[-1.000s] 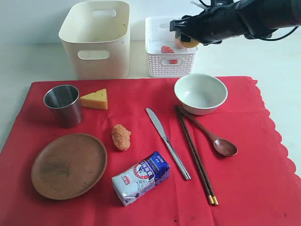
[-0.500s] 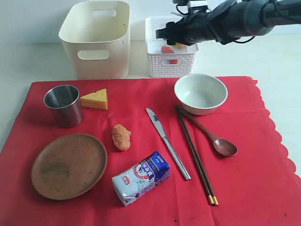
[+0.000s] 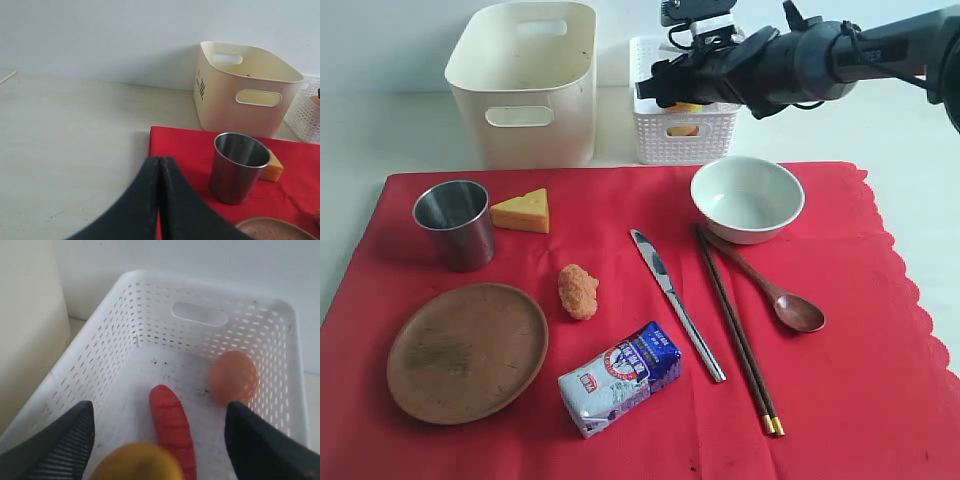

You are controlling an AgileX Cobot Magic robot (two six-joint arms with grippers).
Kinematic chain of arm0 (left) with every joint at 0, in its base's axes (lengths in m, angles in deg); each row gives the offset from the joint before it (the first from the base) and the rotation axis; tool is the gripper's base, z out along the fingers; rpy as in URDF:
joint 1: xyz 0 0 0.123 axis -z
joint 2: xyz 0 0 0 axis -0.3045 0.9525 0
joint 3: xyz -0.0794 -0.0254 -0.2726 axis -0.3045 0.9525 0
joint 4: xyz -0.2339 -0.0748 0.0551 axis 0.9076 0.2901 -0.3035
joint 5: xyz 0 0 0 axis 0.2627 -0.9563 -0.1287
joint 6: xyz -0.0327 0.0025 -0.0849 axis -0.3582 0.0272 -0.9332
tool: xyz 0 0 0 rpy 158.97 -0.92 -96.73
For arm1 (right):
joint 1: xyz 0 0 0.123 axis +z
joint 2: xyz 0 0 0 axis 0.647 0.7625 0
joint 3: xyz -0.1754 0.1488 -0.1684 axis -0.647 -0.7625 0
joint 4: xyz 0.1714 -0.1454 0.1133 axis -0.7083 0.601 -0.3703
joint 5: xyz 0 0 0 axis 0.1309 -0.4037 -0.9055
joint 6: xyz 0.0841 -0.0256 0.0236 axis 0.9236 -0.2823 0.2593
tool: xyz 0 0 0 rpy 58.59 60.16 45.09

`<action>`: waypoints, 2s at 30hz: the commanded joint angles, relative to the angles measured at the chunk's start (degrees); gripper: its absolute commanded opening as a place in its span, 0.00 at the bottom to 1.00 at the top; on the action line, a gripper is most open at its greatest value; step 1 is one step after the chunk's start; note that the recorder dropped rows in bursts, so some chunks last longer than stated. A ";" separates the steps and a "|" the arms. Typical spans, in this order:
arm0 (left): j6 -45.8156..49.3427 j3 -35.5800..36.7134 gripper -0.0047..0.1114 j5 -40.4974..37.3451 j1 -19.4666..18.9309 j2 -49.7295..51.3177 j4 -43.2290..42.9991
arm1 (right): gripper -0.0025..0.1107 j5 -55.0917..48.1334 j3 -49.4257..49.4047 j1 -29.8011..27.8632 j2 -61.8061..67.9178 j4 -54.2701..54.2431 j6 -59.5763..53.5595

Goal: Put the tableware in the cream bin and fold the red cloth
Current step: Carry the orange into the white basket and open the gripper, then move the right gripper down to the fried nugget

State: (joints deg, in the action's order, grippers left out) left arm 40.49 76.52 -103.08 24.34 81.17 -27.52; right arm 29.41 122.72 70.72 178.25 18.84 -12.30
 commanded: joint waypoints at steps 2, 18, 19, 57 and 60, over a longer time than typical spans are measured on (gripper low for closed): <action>0.26 0.03 0.05 0.34 -0.05 -0.38 -0.09 | 0.64 -4.67 0.47 0.18 -4.39 0.31 -0.76; 0.26 0.03 0.05 0.34 -0.05 -0.38 -0.09 | 0.45 -40.89 0.36 0.07 -24.18 41.72 27.09; 0.26 0.03 0.05 0.34 -0.05 -0.38 -0.09 | 0.42 -42.80 0.36 0.07 -24.88 43.52 28.92; 0.26 0.03 0.05 0.34 -0.05 -0.38 -0.09 | 0.30 -38.59 -23.70 19.68 -21.41 21.95 7.32; 0.26 0.03 0.05 0.34 -0.05 -0.38 -0.09 | 0.41 -36.32 -23.70 21.73 -20.49 28.57 13.15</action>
State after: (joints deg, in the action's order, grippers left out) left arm 40.49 76.52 -103.08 24.34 81.17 -27.52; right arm -9.63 99.01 90.79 157.07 41.22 -4.43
